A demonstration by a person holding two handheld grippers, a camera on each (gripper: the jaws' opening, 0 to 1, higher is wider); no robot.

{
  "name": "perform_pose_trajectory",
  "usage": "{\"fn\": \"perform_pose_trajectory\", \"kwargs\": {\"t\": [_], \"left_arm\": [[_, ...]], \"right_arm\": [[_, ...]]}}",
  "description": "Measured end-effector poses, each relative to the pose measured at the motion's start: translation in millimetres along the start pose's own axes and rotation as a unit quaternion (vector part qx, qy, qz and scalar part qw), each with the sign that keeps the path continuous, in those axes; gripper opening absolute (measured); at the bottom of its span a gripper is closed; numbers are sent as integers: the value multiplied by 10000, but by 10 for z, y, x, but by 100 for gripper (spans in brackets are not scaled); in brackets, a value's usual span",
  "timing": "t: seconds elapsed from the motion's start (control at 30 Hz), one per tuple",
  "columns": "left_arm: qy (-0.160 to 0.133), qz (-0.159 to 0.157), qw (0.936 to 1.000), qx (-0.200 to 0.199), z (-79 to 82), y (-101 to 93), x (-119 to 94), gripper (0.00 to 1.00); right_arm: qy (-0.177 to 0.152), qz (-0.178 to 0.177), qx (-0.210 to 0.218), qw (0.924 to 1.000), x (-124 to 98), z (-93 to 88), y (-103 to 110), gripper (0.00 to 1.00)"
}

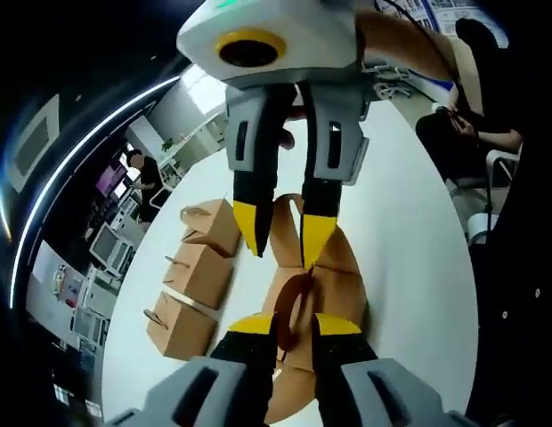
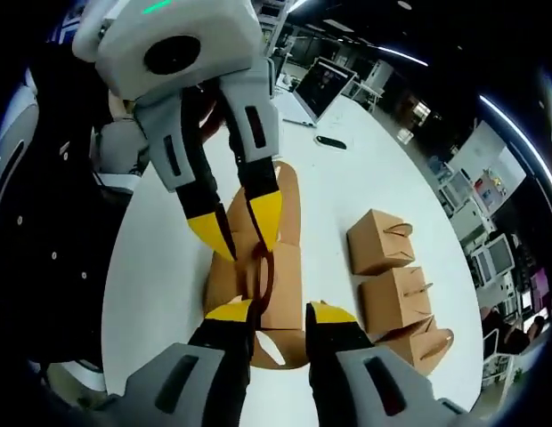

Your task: Pick up one paper box from the group, open the paper box, and remove the item inside

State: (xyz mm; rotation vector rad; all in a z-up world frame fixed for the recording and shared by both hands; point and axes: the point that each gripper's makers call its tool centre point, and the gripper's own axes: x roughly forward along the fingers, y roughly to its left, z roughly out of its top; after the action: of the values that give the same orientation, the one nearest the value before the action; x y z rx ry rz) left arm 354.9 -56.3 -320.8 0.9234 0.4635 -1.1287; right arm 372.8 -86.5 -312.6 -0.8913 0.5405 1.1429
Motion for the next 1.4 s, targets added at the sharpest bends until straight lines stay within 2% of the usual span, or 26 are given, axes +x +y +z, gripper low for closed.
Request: {"fn": "perform_pose_trajectory", "kwargs": {"t": [0.1, 0.23, 0.57, 0.8, 1.0, 1.2, 1.27, 1.4], "left_arm": [[54, -26, 10000, 27, -24, 13, 43, 16], [41, -24, 10000, 9, -19, 47, 37, 8], [120, 74, 9999, 94, -36, 67, 70, 4], [28, 4, 10000, -86, -14, 53, -20, 4], [-120, 44, 9997, -211, 21, 31, -258, 7], [-30, 146, 9997, -190, -51, -53, -476, 11], [-2, 157, 9997, -178, -48, -70, -486, 15], [73, 161, 9997, -177, -35, -88, -452, 16]], "right_arm": [[7, 31, 21, 10000, 5, -1, 15, 23], [30, 94, 53, 9999, 16, -13, 38, 23], [42, 155, 104, 9998, 39, 5, 15, 21], [65, 142, 101, 9998, -2, 4, 20, 21], [33, 101, 59, 9999, -141, 72, 77, 21], [-17, 83, 31, 10000, -306, 163, 164, 21], [33, 107, 4, 9999, -304, 175, 158, 21], [165, 214, 9, 9996, -184, 254, 75, 20]]}}
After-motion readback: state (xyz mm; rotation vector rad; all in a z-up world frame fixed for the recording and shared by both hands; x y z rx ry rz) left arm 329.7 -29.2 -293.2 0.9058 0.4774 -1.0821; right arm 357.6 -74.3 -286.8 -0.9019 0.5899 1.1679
